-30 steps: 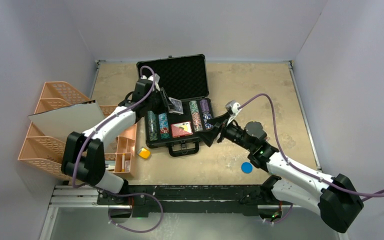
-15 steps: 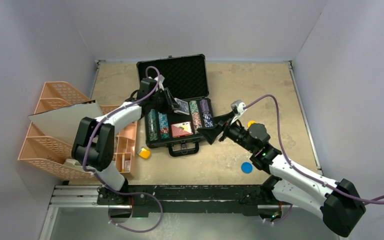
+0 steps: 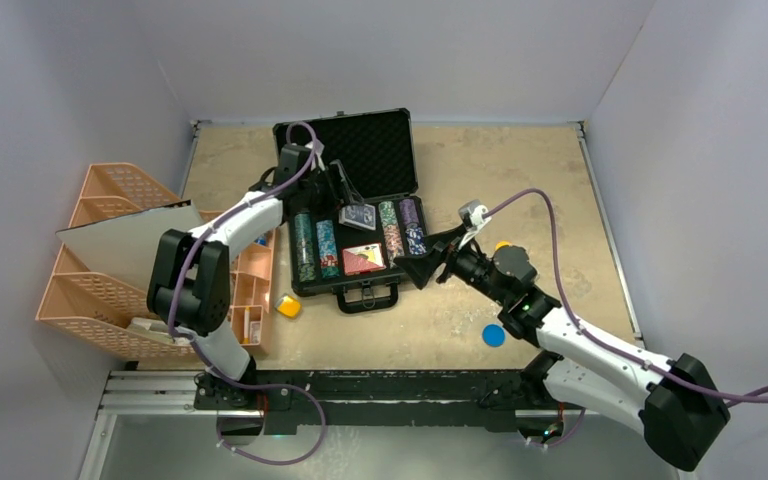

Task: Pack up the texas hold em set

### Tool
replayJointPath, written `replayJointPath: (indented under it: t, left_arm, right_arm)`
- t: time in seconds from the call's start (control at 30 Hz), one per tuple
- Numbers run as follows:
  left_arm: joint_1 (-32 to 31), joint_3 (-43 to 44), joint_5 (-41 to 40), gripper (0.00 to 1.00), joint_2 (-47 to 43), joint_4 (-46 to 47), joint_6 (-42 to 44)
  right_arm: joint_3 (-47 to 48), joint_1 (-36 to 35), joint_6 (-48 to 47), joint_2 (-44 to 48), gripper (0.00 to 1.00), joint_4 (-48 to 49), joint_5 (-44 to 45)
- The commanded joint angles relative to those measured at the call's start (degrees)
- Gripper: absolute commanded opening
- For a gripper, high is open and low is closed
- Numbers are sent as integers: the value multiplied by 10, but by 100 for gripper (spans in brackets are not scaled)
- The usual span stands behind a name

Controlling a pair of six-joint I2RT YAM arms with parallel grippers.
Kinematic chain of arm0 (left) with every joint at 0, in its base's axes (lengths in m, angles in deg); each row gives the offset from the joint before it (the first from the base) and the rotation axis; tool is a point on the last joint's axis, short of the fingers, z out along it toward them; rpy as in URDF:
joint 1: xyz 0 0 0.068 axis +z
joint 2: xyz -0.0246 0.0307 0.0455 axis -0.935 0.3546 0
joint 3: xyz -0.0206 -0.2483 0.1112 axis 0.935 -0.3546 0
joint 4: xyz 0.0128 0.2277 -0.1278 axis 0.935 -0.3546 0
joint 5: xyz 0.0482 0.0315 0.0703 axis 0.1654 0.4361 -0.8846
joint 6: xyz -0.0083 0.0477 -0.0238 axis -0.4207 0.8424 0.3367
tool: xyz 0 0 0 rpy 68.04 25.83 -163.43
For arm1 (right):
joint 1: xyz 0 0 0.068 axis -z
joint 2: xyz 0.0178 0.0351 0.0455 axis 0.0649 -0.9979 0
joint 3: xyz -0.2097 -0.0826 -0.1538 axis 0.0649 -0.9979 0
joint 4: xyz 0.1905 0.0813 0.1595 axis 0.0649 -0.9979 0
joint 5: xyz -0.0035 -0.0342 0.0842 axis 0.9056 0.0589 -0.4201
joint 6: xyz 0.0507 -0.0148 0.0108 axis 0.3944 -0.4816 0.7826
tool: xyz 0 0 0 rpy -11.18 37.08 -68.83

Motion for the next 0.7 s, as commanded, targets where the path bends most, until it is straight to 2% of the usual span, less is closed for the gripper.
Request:
replayJointPath:
  t: [0.0,0.17,0.47,0.53,0.67]
  left_arm:
    - [3,55,-82,71,-5,-34,45]
    - [2,55,-103,72,5,-39,57]
    - [-6,57,-108,66,40,-50,80]
    - [-10,58,-105,63,47,-50,83]
    - [-20,58,-97,50,54,-57,81]
  right_arm:
    - [13,-2,-15,-20,99,-13,9]
    - [11,-2,-17,-25,99,-12,10]
    - [10,-2,-19,-35,99,-8,17]
    - [10,-2,-19,-38,99,-8,17]
    - [10,-2,-20,-41,99,-9,19]
